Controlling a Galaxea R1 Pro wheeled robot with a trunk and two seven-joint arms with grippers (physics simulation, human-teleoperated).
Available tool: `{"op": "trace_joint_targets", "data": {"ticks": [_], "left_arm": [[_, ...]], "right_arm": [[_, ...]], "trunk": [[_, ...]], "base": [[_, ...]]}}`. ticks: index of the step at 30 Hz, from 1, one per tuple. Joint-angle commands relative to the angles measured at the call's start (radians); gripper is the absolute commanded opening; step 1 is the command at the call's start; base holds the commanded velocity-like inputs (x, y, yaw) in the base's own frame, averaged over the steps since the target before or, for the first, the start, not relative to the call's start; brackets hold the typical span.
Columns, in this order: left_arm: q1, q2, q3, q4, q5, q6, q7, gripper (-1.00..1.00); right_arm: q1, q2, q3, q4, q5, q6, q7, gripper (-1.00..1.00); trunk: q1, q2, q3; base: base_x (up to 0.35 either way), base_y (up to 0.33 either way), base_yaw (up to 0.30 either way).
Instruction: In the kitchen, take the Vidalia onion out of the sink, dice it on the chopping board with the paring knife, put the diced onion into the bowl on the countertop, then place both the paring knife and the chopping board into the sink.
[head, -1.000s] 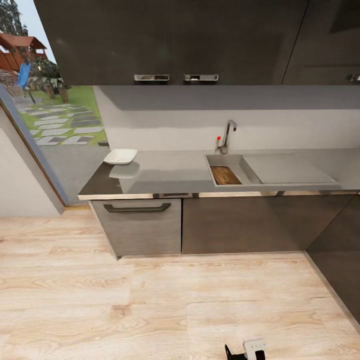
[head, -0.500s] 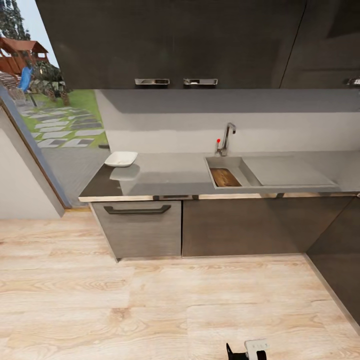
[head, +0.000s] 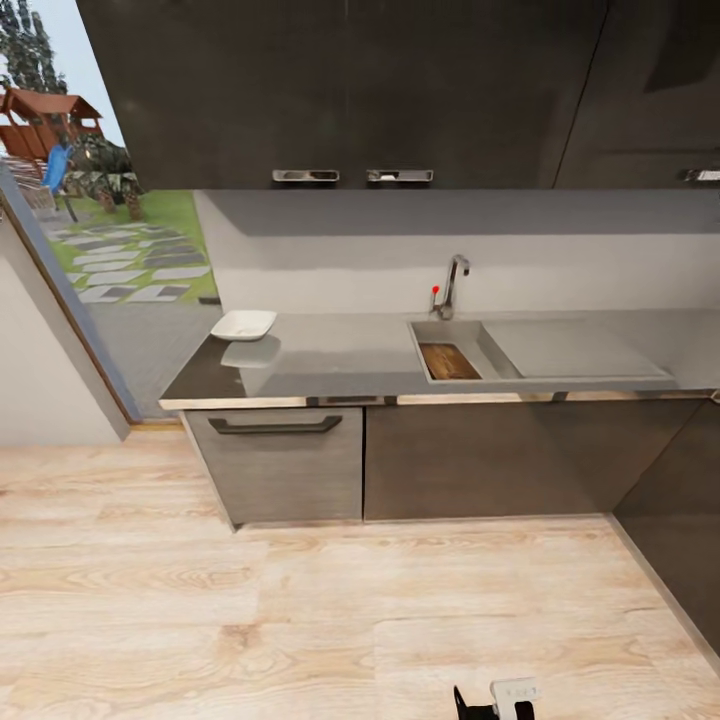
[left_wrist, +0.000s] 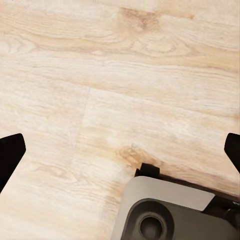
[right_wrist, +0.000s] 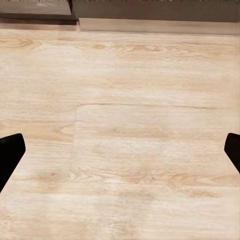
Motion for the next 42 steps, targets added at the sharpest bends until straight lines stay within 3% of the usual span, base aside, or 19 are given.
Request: {"op": "trace_joint_targets", "data": {"ticks": [1,35,42], "left_arm": [[-0.001,0.0,-0.009,0.0,0.005,-0.003,0.005,1.0],[-0.001,0.0,-0.01,0.001,0.005,-0.003,0.005,1.0],[-0.001,-0.018,-0.01,0.08,0.005,0.0,0.004,1.0]], "right_arm": [[-0.001,0.0,-0.004,0.001,0.008,-0.003,-0.001,1.0],[-0.001,0.0,-0.004,0.001,0.008,-0.003,-0.001,1.0],[0.014,-0.003,-0.004,0.005,0.007,0.022,-0.039,1.0]], "trunk": [[0.0,-0.001,0.0],[0.0,-0.001,0.051],[0.0,-0.001,0.052]], "base": [[0.0,0.0,0.0],[0.0,0.0,0.0],[0.0,0.0,0.0]]}}
